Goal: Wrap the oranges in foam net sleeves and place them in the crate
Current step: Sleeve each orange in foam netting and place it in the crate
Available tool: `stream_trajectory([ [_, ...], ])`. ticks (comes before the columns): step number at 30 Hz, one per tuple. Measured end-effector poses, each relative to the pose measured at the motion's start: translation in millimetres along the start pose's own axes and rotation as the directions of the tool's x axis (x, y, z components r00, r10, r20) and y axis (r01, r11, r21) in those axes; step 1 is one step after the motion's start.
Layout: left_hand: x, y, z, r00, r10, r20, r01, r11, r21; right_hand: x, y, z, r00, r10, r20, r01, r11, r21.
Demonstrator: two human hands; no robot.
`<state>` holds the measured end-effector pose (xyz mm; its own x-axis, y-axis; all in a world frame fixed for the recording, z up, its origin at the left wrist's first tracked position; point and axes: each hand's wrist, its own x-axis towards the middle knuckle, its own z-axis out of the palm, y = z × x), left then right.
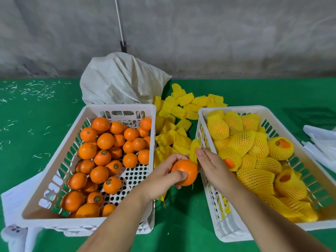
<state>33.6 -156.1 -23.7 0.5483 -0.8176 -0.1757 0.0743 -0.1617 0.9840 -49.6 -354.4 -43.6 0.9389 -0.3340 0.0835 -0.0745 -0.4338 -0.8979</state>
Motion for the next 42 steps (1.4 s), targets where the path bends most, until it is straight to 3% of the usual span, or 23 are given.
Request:
stream_trajectory([
  [7, 2, 0, -1, 0.999, -0.021, 0.05, 0.018, 0.998, 0.062, 7, 17, 7, 1.0, -0.013, -0.028, 0.01, 0.995, -0.095],
  [11, 3, -5, 1, 0.999, -0.003, 0.054, -0.004, 0.993, 0.115, 8, 13, 6, 0.995, -0.093, -0.04, 0.087, 0.988, -0.128],
  [17, 9, -10, 9, 0.949, 0.178, -0.261, -0.098, 0.952, 0.29, 4, 11, 3, 0.989, -0.118, -0.086, 0.105, 0.984, -0.143],
  [21, 13, -12, 8, 0.882, 0.257, -0.394, -0.149, 0.947, 0.284, -1, 7, 5, 0.984, -0.176, -0.022, 0.156, 0.919, -0.362],
  [25, 16, -19, 7, 0.906, 0.302, -0.295, -0.164, 0.896, 0.412, -2, 8, 4, 0.971, -0.241, 0.0, 0.212, 0.854, -0.475],
  [29, 16, -27, 8, 0.921, 0.318, -0.226, -0.148, 0.821, 0.552, 1, 9, 6, 0.961, -0.277, 0.008, 0.25, 0.853, -0.458],
  [31, 16, -25, 8, 0.905, 0.319, -0.283, -0.152, 0.861, 0.485, 2, 9, 6, 0.959, -0.283, -0.014, 0.253, 0.877, -0.409],
  [34, 16, -20, 7, 0.895, 0.254, -0.366, -0.167, 0.953, 0.252, 1, 9, 6, 0.96, -0.274, -0.052, 0.234, 0.894, -0.382],
  [38, 10, -17, 7, 0.942, 0.196, -0.274, -0.16, 0.976, 0.149, 0, 5, 6, 0.983, -0.178, -0.046, 0.148, 0.913, -0.38],
  [42, 6, -15, 3, 0.946, 0.184, -0.267, -0.177, 0.983, 0.05, -1, 4, 10, 0.984, -0.171, 0.049, 0.17, 0.817, -0.552],
])
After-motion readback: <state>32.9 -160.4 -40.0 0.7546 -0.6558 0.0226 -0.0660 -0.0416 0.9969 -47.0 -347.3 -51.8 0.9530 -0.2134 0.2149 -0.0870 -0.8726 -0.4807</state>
